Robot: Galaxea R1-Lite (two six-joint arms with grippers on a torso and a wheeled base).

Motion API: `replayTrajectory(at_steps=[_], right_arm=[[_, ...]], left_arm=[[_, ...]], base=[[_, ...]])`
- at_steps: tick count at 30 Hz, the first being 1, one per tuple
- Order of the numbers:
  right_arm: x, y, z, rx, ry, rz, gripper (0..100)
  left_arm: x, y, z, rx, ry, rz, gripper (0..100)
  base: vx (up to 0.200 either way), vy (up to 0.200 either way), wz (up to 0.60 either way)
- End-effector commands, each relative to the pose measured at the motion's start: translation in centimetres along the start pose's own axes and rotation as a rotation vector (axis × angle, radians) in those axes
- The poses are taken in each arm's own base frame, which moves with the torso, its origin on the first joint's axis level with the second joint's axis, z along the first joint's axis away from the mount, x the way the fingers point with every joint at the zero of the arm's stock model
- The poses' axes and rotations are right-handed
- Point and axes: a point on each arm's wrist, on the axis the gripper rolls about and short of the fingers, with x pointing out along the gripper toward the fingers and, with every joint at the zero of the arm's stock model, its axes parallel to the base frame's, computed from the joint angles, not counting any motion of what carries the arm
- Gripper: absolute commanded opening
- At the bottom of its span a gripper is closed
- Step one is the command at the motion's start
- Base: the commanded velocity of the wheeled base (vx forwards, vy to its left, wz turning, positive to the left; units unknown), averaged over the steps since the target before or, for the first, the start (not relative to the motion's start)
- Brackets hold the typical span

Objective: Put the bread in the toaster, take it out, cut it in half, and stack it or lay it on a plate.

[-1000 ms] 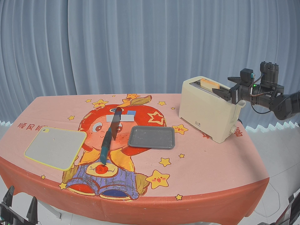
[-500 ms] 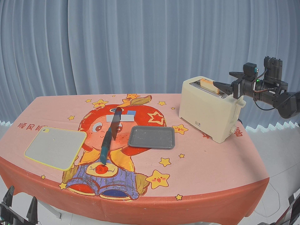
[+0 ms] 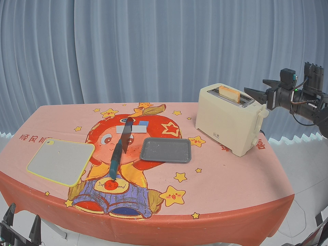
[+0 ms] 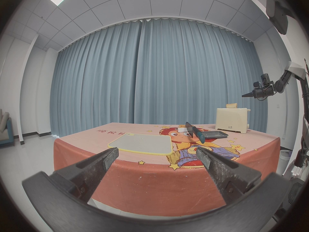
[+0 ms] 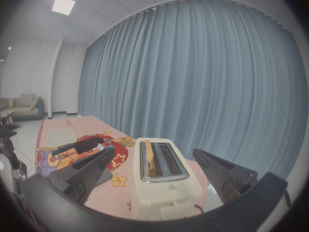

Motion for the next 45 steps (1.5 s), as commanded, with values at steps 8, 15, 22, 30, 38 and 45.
replayTrajectory(at_steps=[8,15,22,30,38,45], right_arm=[[-2.7,1.2,-0.9,0.085,0.035,-0.059,100],[-3.6,1.5,-0.3,0.191,0.011,-0.062,100],[-3.9,1.5,-1.0,0.232,0.024,-0.082,0],[-4.9,0.5,-1.1,0.23,-0.022,-0.158,0],[-5.4,0.6,-4.1,0.264,0.015,-0.186,0],[-5.4,0.5,-3.5,0.251,-0.084,-0.206,0]], left_arm=[[0.1,0.0,-0.5,0.0,0.012,0.001,100],[0.1,0.0,-0.5,0.0,0.012,0.001,100],[0.1,0.0,-0.5,0.0,0.012,0.001,100],[0.1,0.0,-0.5,0.0,0.012,0.001,100],[0.1,0.0,-0.5,0.0,0.012,-0.001,100],[0.1,0.0,-0.5,0.0,0.012,-0.002,100]], base=[[0.0,0.0,0.0],[0.0,0.0,0.0],[0.0,0.0,0.0],[0.0,0.0,0.0],[0.0,0.0,0.0],[0.0,0.0,0.0]])
